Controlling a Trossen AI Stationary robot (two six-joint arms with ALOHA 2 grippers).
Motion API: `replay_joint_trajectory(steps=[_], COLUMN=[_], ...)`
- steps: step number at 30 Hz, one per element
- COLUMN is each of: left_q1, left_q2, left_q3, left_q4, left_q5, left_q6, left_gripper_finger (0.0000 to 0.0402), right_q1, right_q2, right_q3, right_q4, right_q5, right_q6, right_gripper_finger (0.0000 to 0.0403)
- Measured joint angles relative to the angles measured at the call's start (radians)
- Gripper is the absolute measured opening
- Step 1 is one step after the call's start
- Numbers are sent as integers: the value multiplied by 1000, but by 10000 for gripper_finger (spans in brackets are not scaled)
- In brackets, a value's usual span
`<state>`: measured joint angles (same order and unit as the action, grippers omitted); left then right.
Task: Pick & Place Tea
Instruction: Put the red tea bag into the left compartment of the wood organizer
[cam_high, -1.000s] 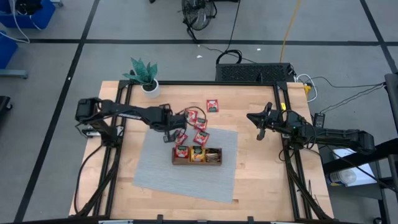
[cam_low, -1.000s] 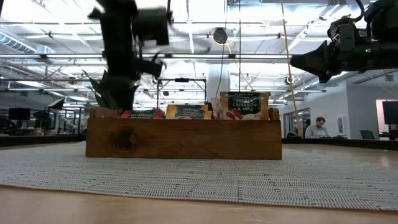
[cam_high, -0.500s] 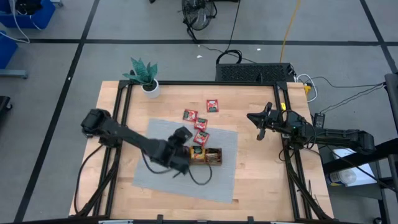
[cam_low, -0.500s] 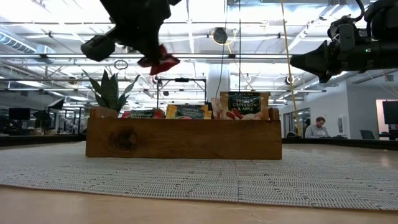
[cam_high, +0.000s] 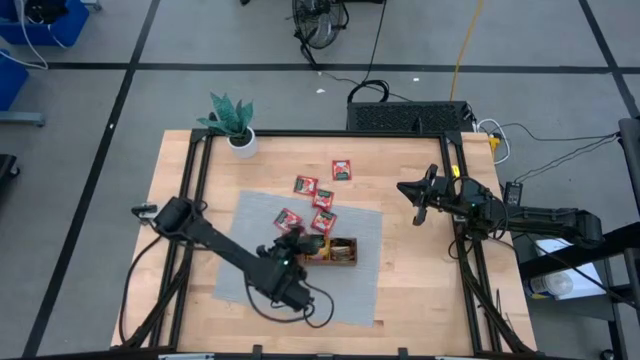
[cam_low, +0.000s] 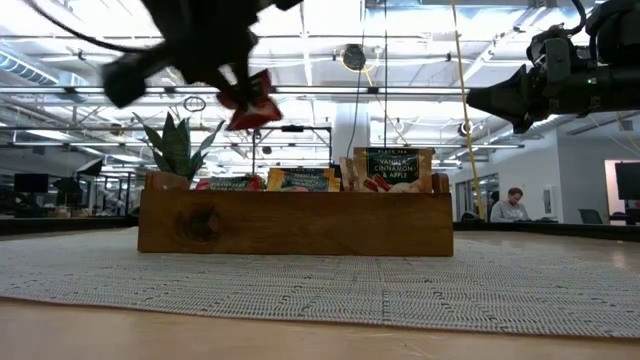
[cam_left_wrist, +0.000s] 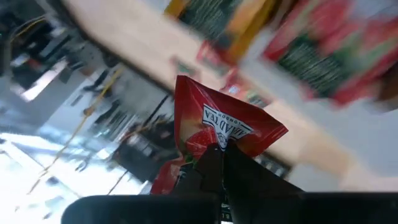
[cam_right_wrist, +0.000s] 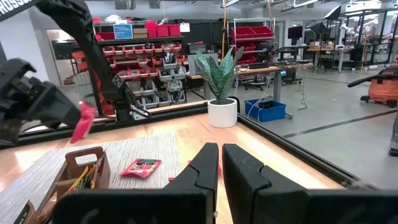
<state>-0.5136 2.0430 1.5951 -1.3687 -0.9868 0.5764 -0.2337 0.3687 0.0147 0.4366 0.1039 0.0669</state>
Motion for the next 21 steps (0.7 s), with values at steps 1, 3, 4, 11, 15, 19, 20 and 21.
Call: replay_joint_trajectory(steps=[1,3,4,11,15,19,20,21], left_q1=[-11,-28,-34,-60,-58,-51,-49,-49], left_q2=[0,4,5,49,68,68,68,68], left_q3=[0,-2,-5,-34,-55,-64,-64,-64], left_q4=[-6,-23,-25,-24,-15,-14,-16,-16], left_q5=[34,111,137,176,176,131,124,124], left_q6=[-24,-75,-91,-100,-54,-48,-47,-39], left_gripper_finger=[6,5,6,5,4,5,4,4], right_q1=[0,0,0,0,0,0,0,0], right_q2=[0,0,0,0,0,0,0,0], right_q3=[0,0,0,0,0,0,0,0], right_q4=[0,0,0,2,0,-2,-1,0], right_q5=[0,0,0,0,0,0,0,0], right_q6=[0,0,0,0,0,0,0,0], right_gripper_finger=[13,14,14,13,13,13,13,13])
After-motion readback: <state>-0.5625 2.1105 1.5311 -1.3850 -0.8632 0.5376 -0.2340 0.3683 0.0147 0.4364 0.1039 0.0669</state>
